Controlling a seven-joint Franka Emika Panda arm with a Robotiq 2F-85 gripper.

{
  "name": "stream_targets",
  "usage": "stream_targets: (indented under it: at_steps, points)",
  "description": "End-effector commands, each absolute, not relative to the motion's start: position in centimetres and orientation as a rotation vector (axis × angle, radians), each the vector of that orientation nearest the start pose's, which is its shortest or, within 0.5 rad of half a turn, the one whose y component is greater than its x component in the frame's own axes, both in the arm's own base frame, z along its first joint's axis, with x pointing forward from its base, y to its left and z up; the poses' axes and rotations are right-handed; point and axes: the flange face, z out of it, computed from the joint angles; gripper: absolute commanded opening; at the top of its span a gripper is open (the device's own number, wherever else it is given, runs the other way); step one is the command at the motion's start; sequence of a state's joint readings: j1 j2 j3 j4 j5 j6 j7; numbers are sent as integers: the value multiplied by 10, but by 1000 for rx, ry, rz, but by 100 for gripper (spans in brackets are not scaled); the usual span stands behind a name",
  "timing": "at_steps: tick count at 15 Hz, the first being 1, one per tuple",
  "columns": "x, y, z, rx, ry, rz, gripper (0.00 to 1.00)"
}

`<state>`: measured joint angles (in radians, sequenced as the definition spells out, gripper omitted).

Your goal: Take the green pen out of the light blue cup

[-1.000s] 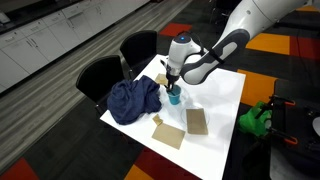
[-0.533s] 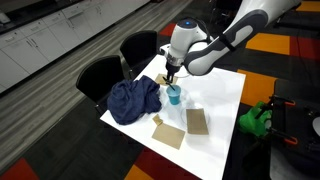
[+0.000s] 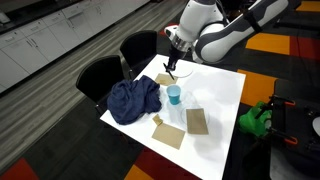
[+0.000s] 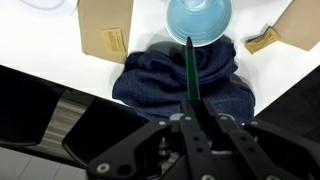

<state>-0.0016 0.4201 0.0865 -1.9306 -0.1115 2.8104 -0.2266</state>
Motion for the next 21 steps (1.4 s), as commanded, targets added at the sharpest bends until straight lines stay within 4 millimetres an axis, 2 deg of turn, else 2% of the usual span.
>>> stream_targets:
  at_steps: [1, 6, 10, 14, 21]
  points:
    - [630, 40, 352, -3101, -524, -757, 3]
    - [607, 3, 366, -3226, -318, -669, 3]
    - [589, -4, 358, -3259, -218, -461, 3]
    - [579, -17, 338, -3296, -93, -259, 3]
    - [566, -32, 294, -3269, 56, -12, 3]
